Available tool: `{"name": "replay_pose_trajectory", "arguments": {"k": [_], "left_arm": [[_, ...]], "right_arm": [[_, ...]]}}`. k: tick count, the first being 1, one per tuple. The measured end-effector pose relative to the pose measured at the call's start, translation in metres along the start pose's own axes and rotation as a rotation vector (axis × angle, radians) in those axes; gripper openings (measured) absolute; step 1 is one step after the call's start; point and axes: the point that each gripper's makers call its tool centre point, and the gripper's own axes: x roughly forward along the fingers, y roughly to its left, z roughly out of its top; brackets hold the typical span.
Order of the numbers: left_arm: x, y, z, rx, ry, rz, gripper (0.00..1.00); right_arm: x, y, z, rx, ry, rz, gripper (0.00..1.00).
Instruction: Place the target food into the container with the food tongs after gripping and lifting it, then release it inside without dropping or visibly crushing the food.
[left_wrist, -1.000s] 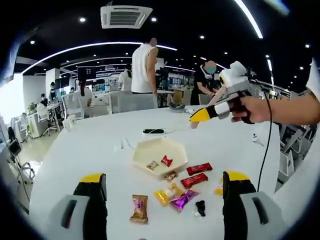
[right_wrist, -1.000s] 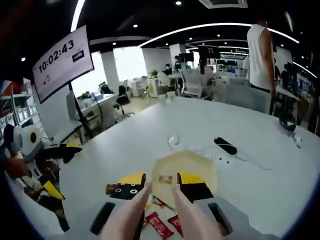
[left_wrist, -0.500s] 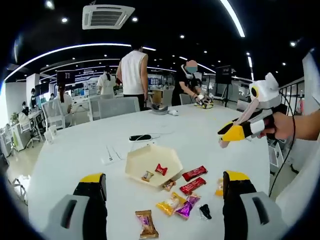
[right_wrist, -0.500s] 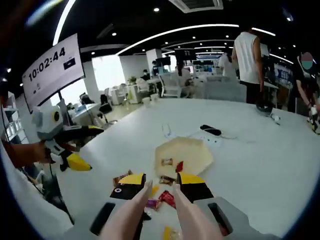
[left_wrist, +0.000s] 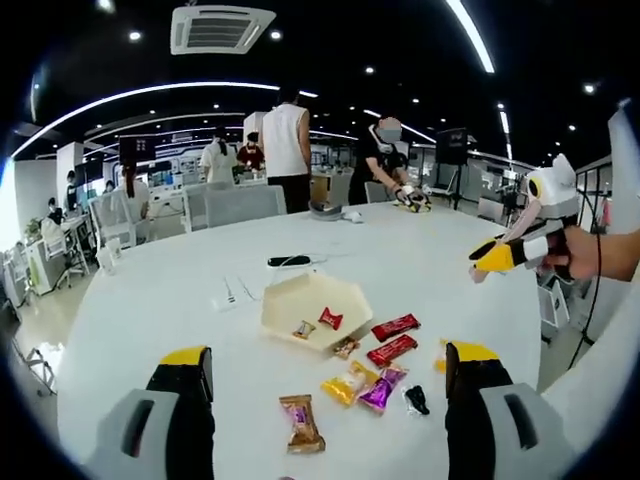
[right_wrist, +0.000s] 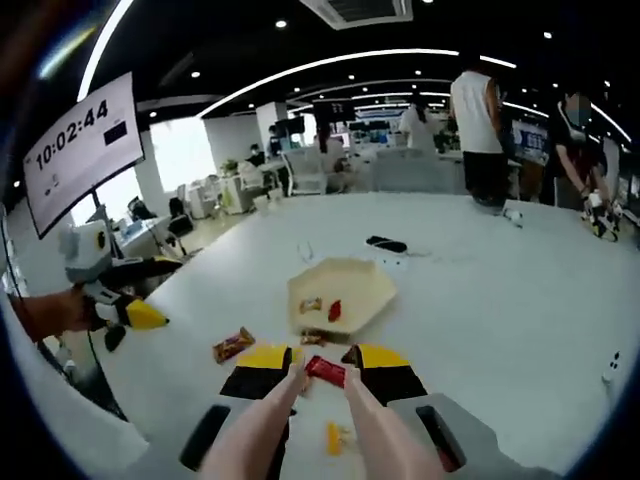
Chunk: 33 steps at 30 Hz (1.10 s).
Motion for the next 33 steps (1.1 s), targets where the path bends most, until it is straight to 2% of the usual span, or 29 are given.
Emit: {"name": "replay_pose_trajectory", "arguments": {"k": [6,14,20,27,33], "left_arm": [[-0.001,0.000,0.009,-0.010,-0.028,0.024,0.98],[-0.007,-0.003,0.014,-0.008,-0.035,0.050,0.98],[-0.012,0.002,0.012,0.002,-0.025,0.061,0.98],[-0.016,0.002,0.005,0.019,-0.001,0.049,0.98],[-0.019,0.005,0.003,0.016,0.001,0.055,0.97]], "right_arm": [[-0.007,-0.008,-0.007,0.019,0.000,-0.009,0.24],[-0.007,-0.013,-0.011,0.002,0.013,0.003,0.24],[-0.007,-0.011,-0.015,0.009,0.005,0.004,0.24],[-0.011,-0.009,-0.031,0.039,0.016,-0.014,0.24],[-0.007,-0.001,-0.033,0.033,0.023,-0.003,0.24]]}}
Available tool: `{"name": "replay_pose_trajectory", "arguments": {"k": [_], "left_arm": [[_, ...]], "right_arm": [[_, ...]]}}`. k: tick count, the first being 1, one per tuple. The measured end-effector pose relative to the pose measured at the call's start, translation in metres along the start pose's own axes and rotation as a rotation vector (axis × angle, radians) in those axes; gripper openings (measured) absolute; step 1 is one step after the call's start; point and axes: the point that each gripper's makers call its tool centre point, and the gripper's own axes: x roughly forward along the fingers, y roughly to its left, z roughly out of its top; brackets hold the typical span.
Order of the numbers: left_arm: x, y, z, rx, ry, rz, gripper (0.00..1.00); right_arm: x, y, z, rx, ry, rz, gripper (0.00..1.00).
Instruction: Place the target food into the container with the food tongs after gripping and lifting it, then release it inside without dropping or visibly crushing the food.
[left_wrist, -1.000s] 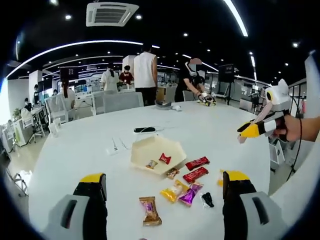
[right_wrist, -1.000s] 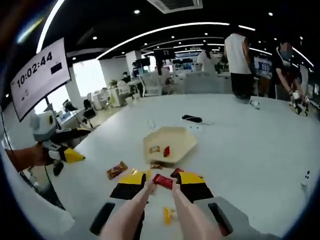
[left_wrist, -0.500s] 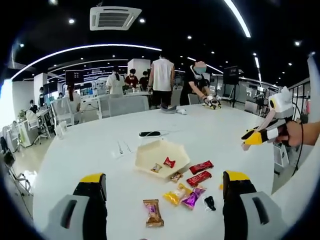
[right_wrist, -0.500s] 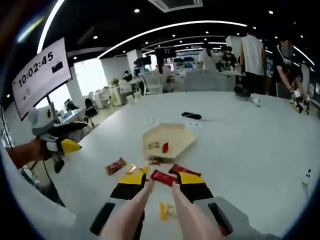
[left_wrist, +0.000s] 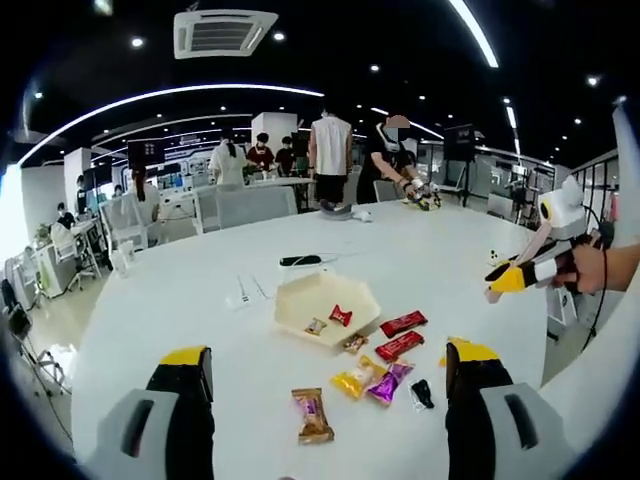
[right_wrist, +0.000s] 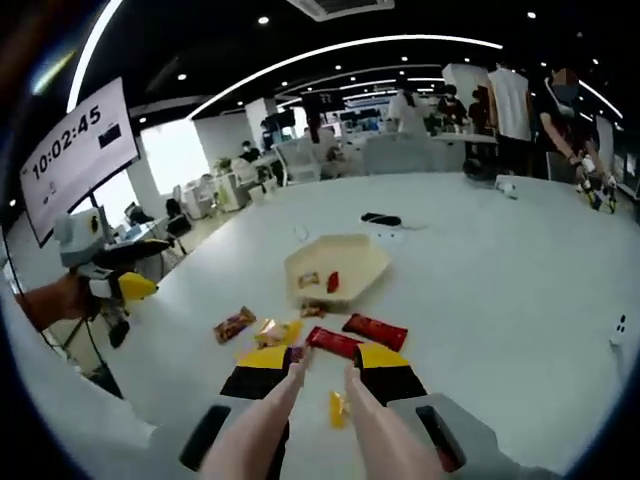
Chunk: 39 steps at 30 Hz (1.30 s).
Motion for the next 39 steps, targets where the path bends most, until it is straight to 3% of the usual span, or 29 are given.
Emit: {"name": "replay_pose_trajectory", "arguments": {"k": [26,39], "left_arm": [[-0.005,0.008,-0.010,-0.037,0.000,0.051,0.98],[-0.018,0.014,-0.019,-0.058,0.004,0.102,0.97]], "right_arm": [[0.028,0.002,0.003,-0.031,0.041,0.062,0.23],[0.048,0.017,0.008,-0.065,0.064,0.129,0.23]]}}
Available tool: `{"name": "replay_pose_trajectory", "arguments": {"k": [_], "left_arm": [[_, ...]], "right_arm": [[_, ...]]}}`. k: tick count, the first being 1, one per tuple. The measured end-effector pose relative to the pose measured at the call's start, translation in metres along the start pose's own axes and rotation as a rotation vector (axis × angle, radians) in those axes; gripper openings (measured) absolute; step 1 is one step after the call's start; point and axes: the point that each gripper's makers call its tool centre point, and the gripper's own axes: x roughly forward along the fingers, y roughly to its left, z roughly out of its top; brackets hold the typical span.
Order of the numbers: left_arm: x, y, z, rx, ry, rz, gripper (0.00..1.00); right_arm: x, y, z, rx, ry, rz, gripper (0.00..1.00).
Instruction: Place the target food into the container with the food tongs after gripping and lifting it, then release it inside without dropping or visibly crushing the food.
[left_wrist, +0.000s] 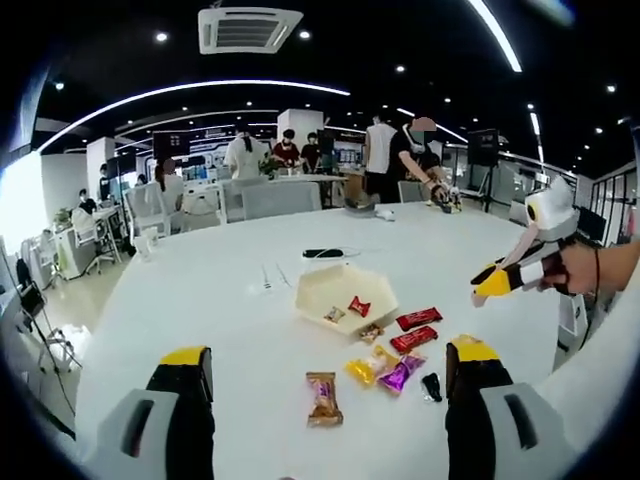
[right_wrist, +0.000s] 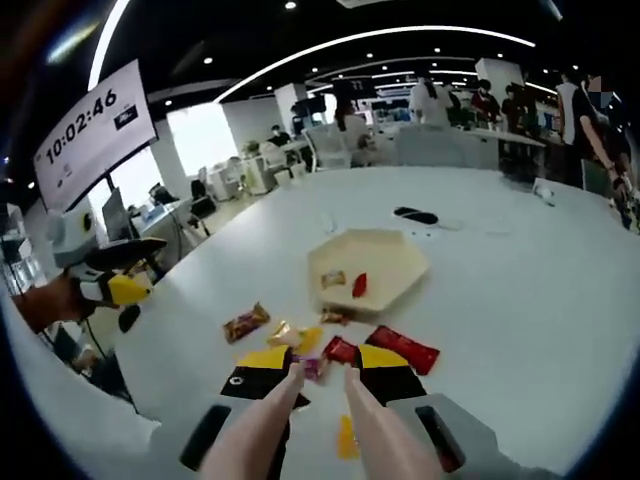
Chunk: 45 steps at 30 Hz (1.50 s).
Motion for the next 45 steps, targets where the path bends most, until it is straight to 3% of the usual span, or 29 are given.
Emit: {"name": "replay_pose_trajectory", "arguments": {"k": [6,17,24,45], "left_arm": [[0.002,-0.005,-0.003,-0.004,0.009,-0.011,0.97],[0.014,-0.021,0.005,0.018,0.001,-0.068,0.97],[0.018,-0.020,0.014,0.019,-0.025,-0.078,0.97],[0.009,-0.019,-0.006,0.012,0.008,-0.075,0.97]], "right_arm": [[0.005,0.008,0.007,-0.028,-0.005,0.023,0.23],[0.009,0.008,0.011,-0.033,-0.009,0.020,0.23],[0.012,0.012,0.010,-0.043,0.001,0.027,0.23],[0.041,0.037,0.006,-0.085,0.051,0.095,0.23]]}}
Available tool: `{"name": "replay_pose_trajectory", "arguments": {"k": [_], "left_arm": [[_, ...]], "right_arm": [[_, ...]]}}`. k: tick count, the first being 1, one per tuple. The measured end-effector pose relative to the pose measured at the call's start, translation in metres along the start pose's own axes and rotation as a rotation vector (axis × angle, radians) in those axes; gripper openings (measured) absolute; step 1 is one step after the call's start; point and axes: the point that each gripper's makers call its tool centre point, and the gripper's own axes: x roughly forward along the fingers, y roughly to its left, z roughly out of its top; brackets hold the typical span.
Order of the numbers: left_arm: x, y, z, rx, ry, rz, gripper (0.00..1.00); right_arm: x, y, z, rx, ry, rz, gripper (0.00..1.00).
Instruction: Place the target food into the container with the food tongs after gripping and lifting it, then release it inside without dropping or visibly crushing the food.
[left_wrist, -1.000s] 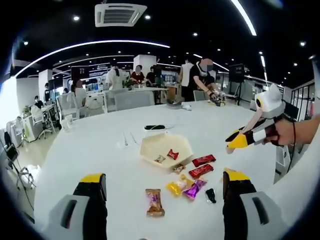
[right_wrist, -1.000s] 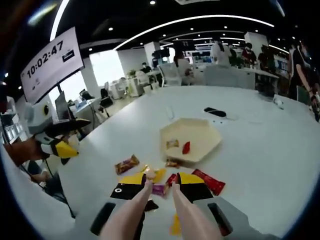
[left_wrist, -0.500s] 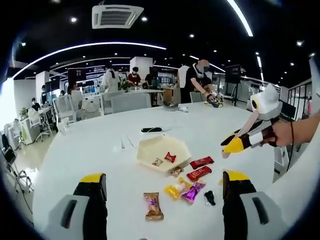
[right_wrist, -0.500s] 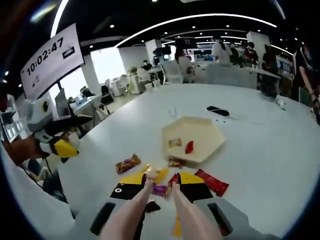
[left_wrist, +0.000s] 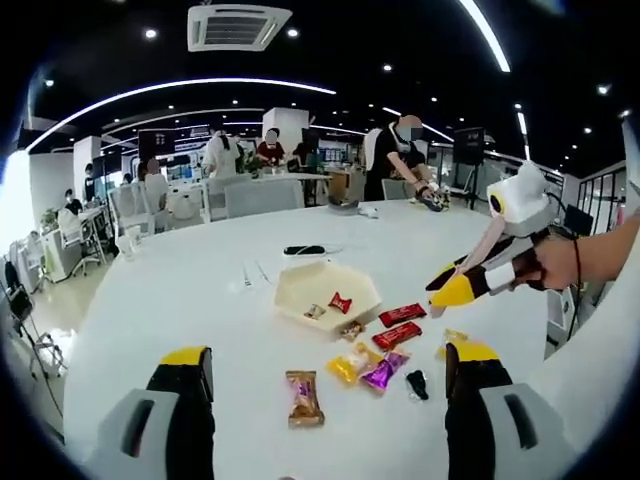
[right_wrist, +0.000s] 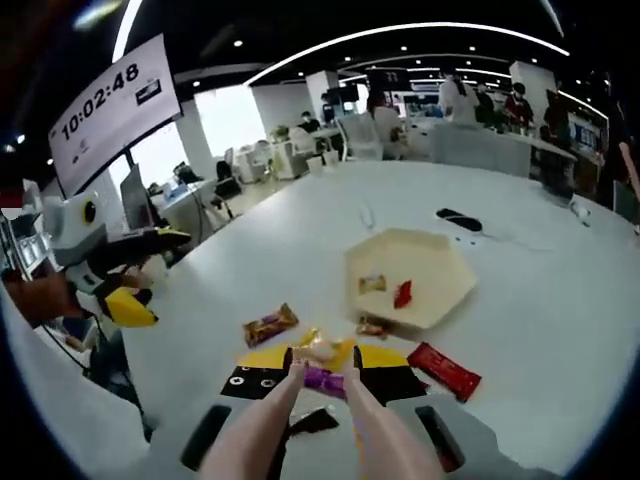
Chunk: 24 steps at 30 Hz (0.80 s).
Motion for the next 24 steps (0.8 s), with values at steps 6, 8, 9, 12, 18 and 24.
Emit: {"name": "replay_pose_trajectory", "arguments": {"k": [6,8,9,12,18,24], "left_arm": [[0.0034,-0.0007,-0.0010,-0.005,0.005,-0.002,0.97],[0.0046,-0.0024,-0.0020,-0.005,0.008,-0.008,0.97],[0.0049,-0.0030,-0.0022,-0.004,0.009,-0.010,0.97],[0.0071,-0.0075,-0.0036,0.003,0.015,-0.025,0.97],[0.0070,-0.0085,-0.0027,0.008,0.013,-0.032,0.97],[0.0013,-0.0068,-0.0091,0.011,0.020,-0.023,0.97]], "right_arm": [[0.0021,0.0006,-0.0005,0.003,0.006,0.009,0.23],[0.0021,0.0004,-0.0024,-0.002,0.013,0.010,0.23],[0.0021,0.0003,-0.0027,-0.002,0.014,0.010,0.23],[0.0025,-0.0009,-0.0041,0.006,0.014,0.006,0.23],[0.0044,-0.0010,-0.0051,0.002,0.016,0.005,0.23],[0.0068,-0.0019,-0.0048,-0.023,0.022,0.008,0.23]]}}
